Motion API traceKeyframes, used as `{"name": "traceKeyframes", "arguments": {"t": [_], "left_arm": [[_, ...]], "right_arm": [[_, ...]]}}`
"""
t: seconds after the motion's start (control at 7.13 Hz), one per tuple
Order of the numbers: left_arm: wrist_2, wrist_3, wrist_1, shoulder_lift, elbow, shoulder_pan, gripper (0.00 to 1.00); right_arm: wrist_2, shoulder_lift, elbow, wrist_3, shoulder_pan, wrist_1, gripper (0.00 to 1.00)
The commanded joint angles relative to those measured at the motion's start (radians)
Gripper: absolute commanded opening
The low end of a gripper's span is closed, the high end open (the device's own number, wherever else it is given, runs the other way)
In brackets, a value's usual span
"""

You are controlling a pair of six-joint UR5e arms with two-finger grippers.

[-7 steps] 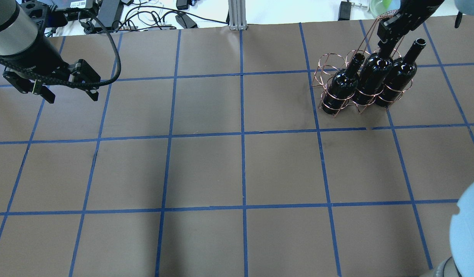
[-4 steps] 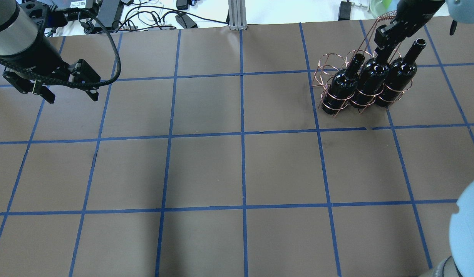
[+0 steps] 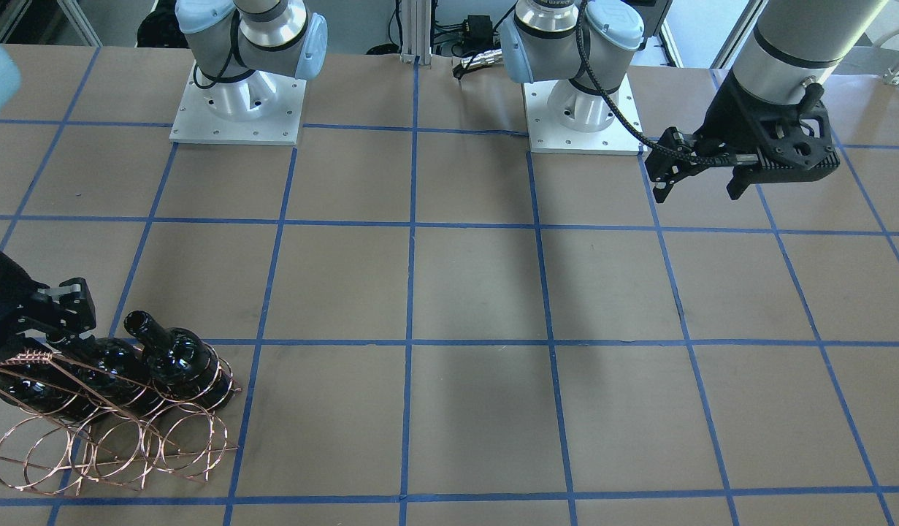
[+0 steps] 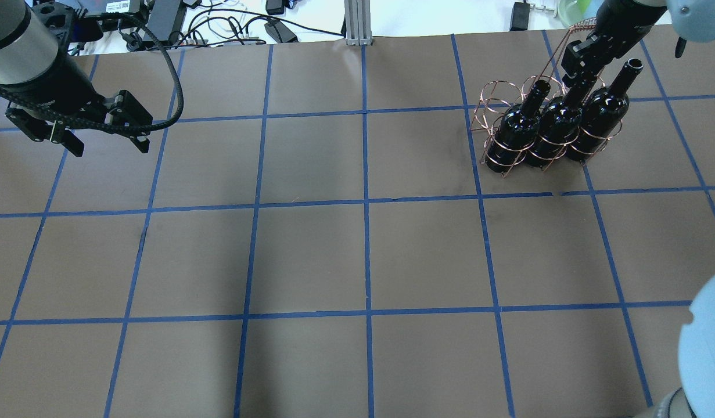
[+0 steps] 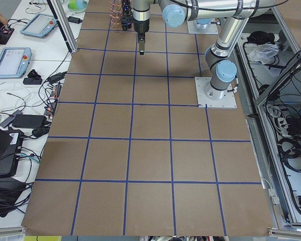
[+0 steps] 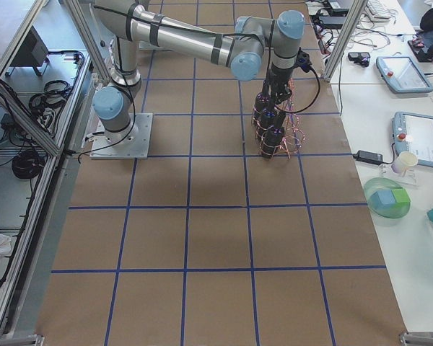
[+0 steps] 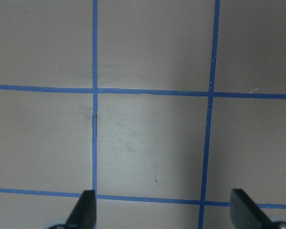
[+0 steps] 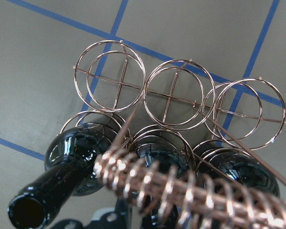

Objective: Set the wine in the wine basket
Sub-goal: 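Release the bottle in the basket and hold the right gripper above it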

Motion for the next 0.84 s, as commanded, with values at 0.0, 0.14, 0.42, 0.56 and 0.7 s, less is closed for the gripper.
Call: {"name": "traceKeyframes", "arguments": {"t": [0.0,0.14,0.42,0.56,0.7], "left_arm": [[-0.006,-0.063,0.002,0.008,0.000,-0.016,1.00],[-0.011,-0.067,0.002,0.013,0.000,-0.036,1.00],[-0.002,-0.163,0.014,0.021,0.007,-0.173,1.00],[0.000,-0.169,0.017,0.024,0.009,-0.214,1.00],[-0.005,-0.171,0.017,0.027,0.009,-0.226,1.00]], "right_arm": [[-0.011,-0.056,0.000,0.028,0.000,0.036,1.00],[-0.010,-0.131,0.000,0.101,0.001,0.121,1.00],[-0.014,-0.252,0.000,0.268,0.005,0.261,1.00],[-0.013,-0.297,0.005,0.489,0.017,0.284,1.00],[-0.023,-0.323,0.017,0.607,0.047,0.289,1.00]]}}
